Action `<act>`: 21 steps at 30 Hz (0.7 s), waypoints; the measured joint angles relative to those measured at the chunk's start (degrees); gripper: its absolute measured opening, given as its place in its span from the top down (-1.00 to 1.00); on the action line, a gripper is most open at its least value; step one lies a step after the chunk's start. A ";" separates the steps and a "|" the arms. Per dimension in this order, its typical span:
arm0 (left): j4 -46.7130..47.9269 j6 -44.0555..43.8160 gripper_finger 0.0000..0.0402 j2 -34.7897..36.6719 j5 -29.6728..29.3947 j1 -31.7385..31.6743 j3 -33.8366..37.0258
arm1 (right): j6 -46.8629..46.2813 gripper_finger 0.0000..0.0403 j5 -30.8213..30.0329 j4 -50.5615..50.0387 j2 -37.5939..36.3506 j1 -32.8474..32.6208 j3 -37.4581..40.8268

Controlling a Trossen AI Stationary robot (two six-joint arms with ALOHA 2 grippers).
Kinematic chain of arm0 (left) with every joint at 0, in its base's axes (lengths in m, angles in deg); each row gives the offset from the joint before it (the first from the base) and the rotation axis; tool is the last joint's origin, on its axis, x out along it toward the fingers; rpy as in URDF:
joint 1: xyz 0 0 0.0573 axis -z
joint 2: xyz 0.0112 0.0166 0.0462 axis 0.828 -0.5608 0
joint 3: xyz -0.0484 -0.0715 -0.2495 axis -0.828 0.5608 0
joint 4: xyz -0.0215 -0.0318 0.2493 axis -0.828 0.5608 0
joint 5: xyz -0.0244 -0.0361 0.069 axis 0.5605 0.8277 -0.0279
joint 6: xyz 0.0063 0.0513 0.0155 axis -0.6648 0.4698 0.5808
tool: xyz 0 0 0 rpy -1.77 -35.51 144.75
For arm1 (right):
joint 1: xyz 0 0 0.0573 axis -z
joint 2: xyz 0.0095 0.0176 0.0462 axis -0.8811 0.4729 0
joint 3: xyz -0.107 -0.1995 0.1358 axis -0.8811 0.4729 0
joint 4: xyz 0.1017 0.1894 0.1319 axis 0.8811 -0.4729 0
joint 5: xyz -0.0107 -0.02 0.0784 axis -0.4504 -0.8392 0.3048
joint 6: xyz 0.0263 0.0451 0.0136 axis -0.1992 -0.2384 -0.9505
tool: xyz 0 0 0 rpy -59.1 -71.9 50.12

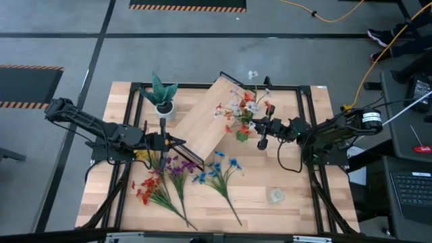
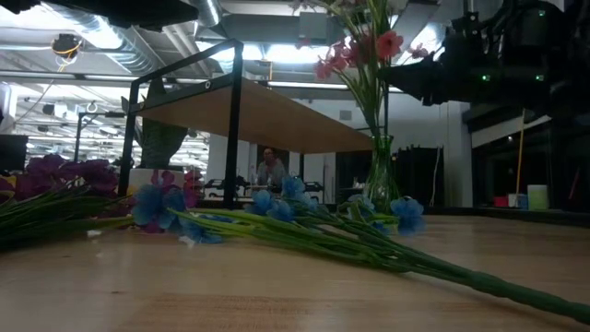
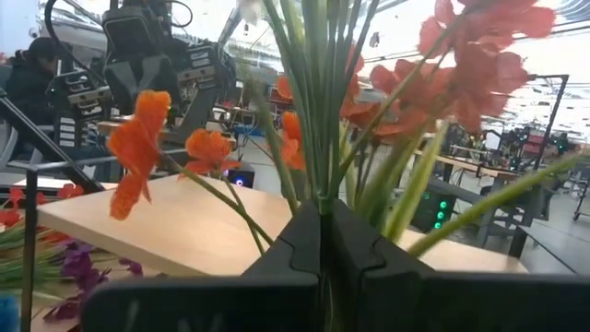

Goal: Pick and place flowers into a vace then onto a shelf
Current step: Put the white flowers into the green vase

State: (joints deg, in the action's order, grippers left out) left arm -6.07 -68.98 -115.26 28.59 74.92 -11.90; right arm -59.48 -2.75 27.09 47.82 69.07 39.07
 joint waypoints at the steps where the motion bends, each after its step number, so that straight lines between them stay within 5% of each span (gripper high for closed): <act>1: 0.00 0.00 0.98 0.01 0.00 0.00 0.01 | -0.02 1.00 0.00 0.00 0.00 0.00 0.00; 21: 0.02 0.00 0.98 0.01 0.00 0.00 0.00 | -1.42 1.00 -0.07 6.15 8.27 0.00 0.07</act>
State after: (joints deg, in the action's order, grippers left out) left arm -6.05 -68.98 -115.24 28.59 74.92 -11.89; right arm -60.90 -2.82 33.24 56.09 69.07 39.14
